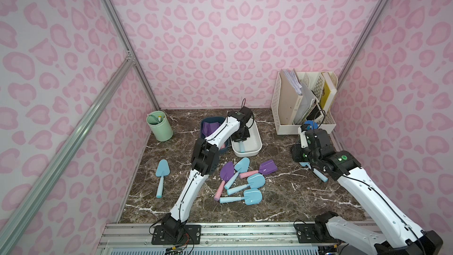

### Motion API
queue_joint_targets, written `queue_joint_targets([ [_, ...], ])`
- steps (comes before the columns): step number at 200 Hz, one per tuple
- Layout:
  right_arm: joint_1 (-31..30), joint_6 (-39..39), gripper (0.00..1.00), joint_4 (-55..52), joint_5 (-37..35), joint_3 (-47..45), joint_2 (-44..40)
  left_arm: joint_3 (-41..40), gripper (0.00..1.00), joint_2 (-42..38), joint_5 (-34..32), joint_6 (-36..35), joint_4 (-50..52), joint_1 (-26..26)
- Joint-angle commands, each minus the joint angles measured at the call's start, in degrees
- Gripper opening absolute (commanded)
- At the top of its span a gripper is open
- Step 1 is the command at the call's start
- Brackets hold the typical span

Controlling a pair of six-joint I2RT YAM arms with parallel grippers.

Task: Sort the small shovels by color and place them into the storage box
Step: Place the shovel in the storage box.

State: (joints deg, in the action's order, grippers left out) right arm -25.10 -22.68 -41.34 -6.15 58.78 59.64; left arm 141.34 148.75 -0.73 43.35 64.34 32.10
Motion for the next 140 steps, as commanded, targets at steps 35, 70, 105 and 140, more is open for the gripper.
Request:
queue_joint_targets([
  [35,0.5,0.4,0.44,0.6,0.4,-0.3,0.6,0.3,0.26,0.4,0.4,-0.7,1.2,0.0],
  [70,0.9,0.3,0.44,0.1,0.3,-0.1,0.5,0.3,0.29,0.1,0.4,-0.6,1.1,0.0],
  [105,1.2,0.2,0.45,-0.4,0.3,0.2,0.3,0.3,0.35,-0.2,0.5,-0.6,0.9,0.0],
  [140,1.4,0.2,0.45,-0.8,-0.3,0.9,0.1,0.3,0.41,-1.1,0.7,-0.9,0.6,0.2],
])
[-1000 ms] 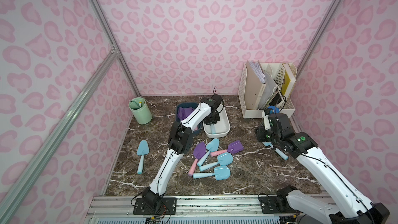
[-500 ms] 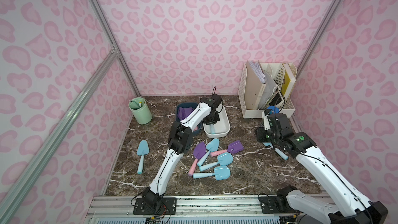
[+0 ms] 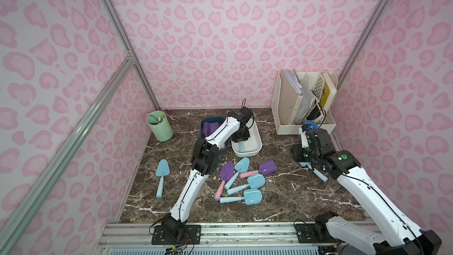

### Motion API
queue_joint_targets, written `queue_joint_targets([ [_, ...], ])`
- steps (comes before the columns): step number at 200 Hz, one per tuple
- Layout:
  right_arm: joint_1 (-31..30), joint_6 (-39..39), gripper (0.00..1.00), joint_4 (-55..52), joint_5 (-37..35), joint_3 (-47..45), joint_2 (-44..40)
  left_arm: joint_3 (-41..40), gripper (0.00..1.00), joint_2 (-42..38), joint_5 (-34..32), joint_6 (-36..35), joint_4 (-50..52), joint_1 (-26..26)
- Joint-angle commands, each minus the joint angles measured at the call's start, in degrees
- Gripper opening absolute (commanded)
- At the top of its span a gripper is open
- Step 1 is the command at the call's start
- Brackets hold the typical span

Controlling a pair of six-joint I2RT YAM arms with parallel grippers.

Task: Sort the small shovels by color and place them into the storage box
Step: Place the shovel in the storage box.

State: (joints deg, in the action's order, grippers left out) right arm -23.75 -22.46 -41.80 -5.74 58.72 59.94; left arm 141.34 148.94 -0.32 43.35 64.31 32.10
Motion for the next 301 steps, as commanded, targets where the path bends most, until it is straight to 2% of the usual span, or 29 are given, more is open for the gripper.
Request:
queue_joint_targets([
  [1,0.1,0.0,0.45,-0.4,-0.7,1.1,-0.2,0.3,0.41,-1.4,0.3,-0.9,0.6,0.2],
  [37,0.2,0.7,0.45,-0.8,-3.5,2.7,-0.9,0.3,0.49,-5.3,1.7,-2.6,-2.4,2.9],
  [69,1.1,2.4,0.46,0.4,-9.2,3.2,-3.4,0.3,0.55,-9.6,2.0,-4.2,-4.4,7.1],
  [105,1.2,14.6,0.44,9.4,-12.8,-0.7,-11.2,-0.9,0.59,-15.7,0.0,-7.5,-1.8,9.6],
  [116,1.2,18.9,0.44,13.2,-14.0,-2.8,-14.2,-4.8,0.59,-19.2,-1.1,-8.3,-2.3,9.8],
  [134,1.4,23.2,0.54,14.3,-15.3,-3.1,-16.6,-14.9,0.60,-27.0,-2.8,-9.5,-5.8,9.9],
  [169,6.1,29.1,0.59,9.0,-15.7,-0.4,-11.9,-30.6,0.60,-40.8,-7.8,-11.4,-8.2,9.7],
  [178,8.0,30.3,0.60,8.4,-14.9,-0.4,-11.0,-33.5,0.61,-43.4,-10.9,-9.7,-6.9,9.7],
  [195,12.9,33.0,0.61,8.2,-11.4,-1.3,-10.2,-38.5,0.61,-48.0,-13.9,-10.8,-5.2,9.2],
  [217,21.6,35.8,0.62,6.8,-3.5,-2.0,-8.2,-45.9,0.61,-55.0,-14.5,-10.6,-5.8,7.7],
  [228,23.4,37.3,0.62,6.5,-3.1,-2.8,-7.3,-49.3,0.61,-58.1,-14.8,-10.4,-6.1,6.9],
  [266,24.9,41.4,0.61,8.3,-3.4,-7.4,-2.8,-57.6,0.62,-64.7,-15.3,-10.6,-6.4,3.5],
  [301,27.4,44.2,0.60,12.1,-1.0,-11.6,-0.4,-64.4,0.62,-66.7,-13.6,-11.0,-7.9,1.3],
])
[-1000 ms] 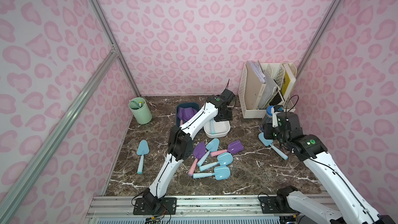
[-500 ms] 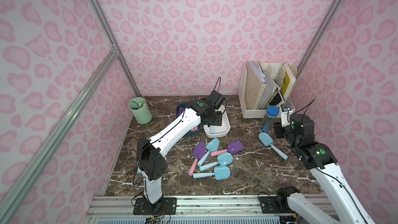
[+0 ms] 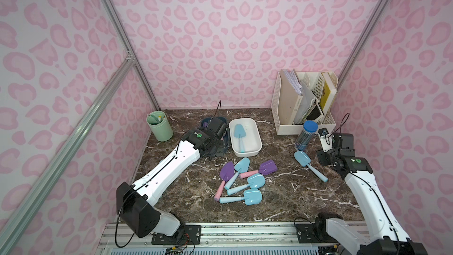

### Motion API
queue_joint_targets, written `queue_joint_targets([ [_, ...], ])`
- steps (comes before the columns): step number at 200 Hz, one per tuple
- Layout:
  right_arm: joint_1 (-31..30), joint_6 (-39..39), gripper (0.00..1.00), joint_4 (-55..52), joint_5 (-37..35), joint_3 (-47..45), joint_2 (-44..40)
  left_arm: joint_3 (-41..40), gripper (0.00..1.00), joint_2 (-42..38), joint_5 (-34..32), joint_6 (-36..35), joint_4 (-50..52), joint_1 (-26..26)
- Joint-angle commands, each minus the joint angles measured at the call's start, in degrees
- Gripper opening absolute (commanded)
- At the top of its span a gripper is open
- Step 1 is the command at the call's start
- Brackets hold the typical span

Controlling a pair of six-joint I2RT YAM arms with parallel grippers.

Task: Sort the small shovels by color and place them into the storage box
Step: Place the shovel in the storage box, then pick up the shovel from the center of the board.

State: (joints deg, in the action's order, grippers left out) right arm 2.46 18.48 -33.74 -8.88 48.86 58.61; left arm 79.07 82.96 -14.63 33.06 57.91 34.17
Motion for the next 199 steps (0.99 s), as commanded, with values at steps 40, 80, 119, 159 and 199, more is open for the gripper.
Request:
queue_joint_targets([
  [40,4.0,7.4,0.59,8.1,7.1,-6.4,3.8,-5.3,0.62,-0.5,2.8,-1.1,-3.8,-1.7],
  [80,4.5,9.5,0.59,11.3,8.5,-10.0,7.2,-5.6,0.62,1.0,3.8,-2.3,-4.7,-2.3],
  [119,4.6,11.1,0.59,12.5,10.1,-11.4,9.7,-6.0,0.62,1.4,4.0,-3.3,-5.3,-2.7],
  [159,4.7,11.9,0.59,13.8,11.2,-13.0,11.1,-6.7,0.62,1.4,4.2,-3.4,-5.9,-3.1],
  [199,5.2,11.5,0.60,14.7,11.5,-13.8,12.6,-7.0,0.62,0.7,3.5,-3.4,-5.6,-3.4],
])
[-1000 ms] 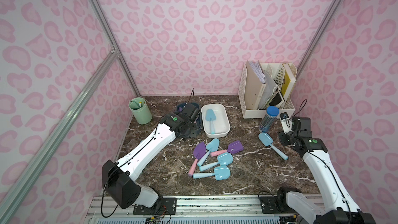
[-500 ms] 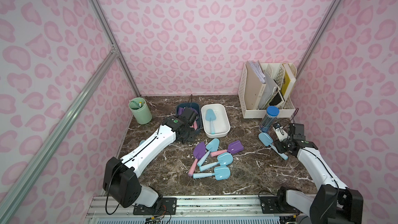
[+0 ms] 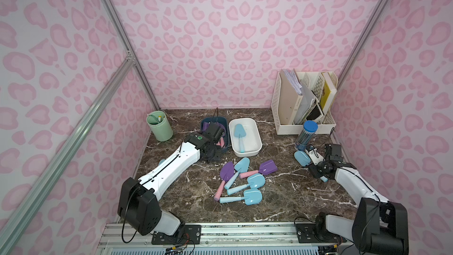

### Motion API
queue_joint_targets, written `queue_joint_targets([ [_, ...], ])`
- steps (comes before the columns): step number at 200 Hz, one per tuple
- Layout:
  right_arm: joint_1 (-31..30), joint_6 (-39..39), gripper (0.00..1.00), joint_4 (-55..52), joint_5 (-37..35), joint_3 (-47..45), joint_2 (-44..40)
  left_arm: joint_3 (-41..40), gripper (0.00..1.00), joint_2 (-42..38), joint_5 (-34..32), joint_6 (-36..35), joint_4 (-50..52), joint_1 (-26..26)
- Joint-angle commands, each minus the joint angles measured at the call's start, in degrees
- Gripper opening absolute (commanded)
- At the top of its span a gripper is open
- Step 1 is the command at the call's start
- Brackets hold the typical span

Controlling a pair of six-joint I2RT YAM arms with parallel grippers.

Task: Sort the small shovels by color and place them into the storage box
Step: Pick up the shovel from the center of the board.

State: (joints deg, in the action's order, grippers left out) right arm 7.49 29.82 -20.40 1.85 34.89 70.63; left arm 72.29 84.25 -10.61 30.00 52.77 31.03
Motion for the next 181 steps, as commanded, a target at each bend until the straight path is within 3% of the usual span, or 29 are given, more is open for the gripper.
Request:
queue_joint_targets([
  [1,0.3,0.1,0.60,1.3,0.8,0.2,0.6,-0.3,0.62,-0.6,-0.5,-0.3,-0.5,-0.2],
  [106,1.0,-1.5,0.60,1.2,1.3,0.6,5.8,-1.5,0.62,-1.8,0.9,-0.1,-1.5,-1.5],
  [181,1.0,0.0,0.58,1.0,2.0,-1.3,4.9,-2.2,0.62,-2.5,1.3,-0.5,-1.9,-1.8],
])
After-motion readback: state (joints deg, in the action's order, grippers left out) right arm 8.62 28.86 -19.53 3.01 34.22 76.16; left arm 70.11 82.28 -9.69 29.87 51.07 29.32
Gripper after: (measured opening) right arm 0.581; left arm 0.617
